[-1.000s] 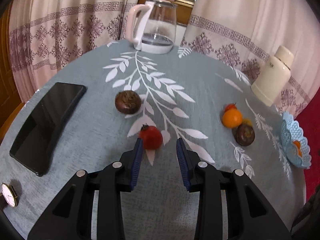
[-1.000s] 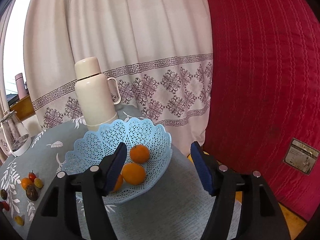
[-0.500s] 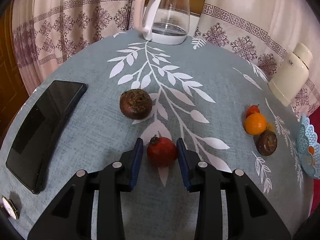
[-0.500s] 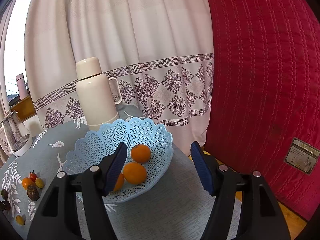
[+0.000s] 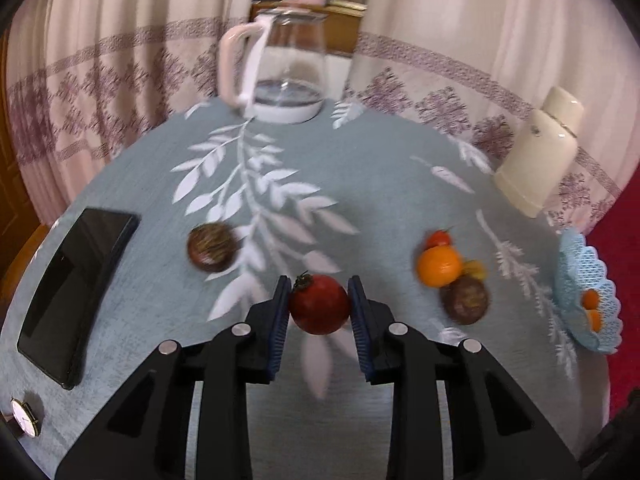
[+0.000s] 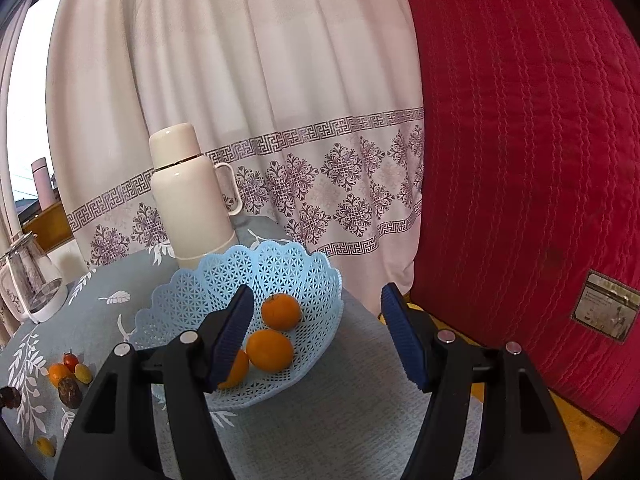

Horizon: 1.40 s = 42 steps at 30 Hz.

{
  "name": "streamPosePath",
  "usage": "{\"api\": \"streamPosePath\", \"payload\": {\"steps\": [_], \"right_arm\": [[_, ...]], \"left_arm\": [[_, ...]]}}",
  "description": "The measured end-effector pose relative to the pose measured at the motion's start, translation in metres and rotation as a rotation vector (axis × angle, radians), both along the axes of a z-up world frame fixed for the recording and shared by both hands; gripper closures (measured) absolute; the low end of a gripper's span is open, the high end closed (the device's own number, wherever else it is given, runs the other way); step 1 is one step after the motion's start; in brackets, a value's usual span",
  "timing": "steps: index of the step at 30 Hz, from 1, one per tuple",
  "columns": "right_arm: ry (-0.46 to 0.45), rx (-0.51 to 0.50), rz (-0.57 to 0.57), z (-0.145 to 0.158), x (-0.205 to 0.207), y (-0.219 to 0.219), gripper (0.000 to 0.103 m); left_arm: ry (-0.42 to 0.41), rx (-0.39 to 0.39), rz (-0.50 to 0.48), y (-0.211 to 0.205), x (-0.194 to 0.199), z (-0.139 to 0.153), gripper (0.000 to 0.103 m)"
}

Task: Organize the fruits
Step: 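Carry the red tomato with the left tool over the blue basket, then open the left tool to drop the tomato into the basket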

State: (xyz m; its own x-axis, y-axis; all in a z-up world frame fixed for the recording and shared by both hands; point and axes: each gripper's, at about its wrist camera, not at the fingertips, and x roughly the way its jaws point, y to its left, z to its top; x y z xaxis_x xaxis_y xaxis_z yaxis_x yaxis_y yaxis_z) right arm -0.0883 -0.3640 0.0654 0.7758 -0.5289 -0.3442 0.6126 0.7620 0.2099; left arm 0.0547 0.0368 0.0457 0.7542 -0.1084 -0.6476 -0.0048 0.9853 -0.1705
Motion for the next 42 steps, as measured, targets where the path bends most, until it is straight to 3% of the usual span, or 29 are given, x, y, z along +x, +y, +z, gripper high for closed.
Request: {"api": "streamPosePath", "payload": {"steps": [6,12,22,27,33,35,37,42], "right_arm": [[-0.007,0.004,-0.003,0.000,-0.001,-0.001,0.037],[-0.002,0.020,-0.009,-0.001,0.000,-0.004,0.037],[-0.003,0.036,-0.012,-0.002,-0.002,-0.007,0.037],[-0.003,0.041,-0.011,-0.002,-0.003,-0.008,0.037],[-0.007,0.050,-0.014,-0.002,-0.005,-0.009,0.037],[-0.007,0.051,-0.015,-0.002,-0.004,-0.008,0.037],[-0.007,0.051,-0.016,-0.003,-0.003,-0.008,0.036],[-0.016,0.052,-0.028,-0.003,-0.004,-0.009,0.034]], "left_arm": [[-0.033,-0.001,-0.107,-0.047,0.001,0.019,0.073],[-0.072,0.015,-0.280,-0.124,-0.001,0.038,0.073],[-0.109,0.026,-0.509,-0.231,-0.001,0.045,0.073],[-0.086,0.049,-0.568,-0.267,-0.001,0.033,0.073],[-0.052,0.062,-0.575,-0.276,0.003,0.020,0.072],[-0.039,0.057,-0.571,-0.275,0.006,0.017,0.066],[-0.032,0.047,-0.554,-0.272,0.008,0.016,0.040],[-0.056,0.024,-0.531,-0.263,0.006,0.023,0.019]]}}
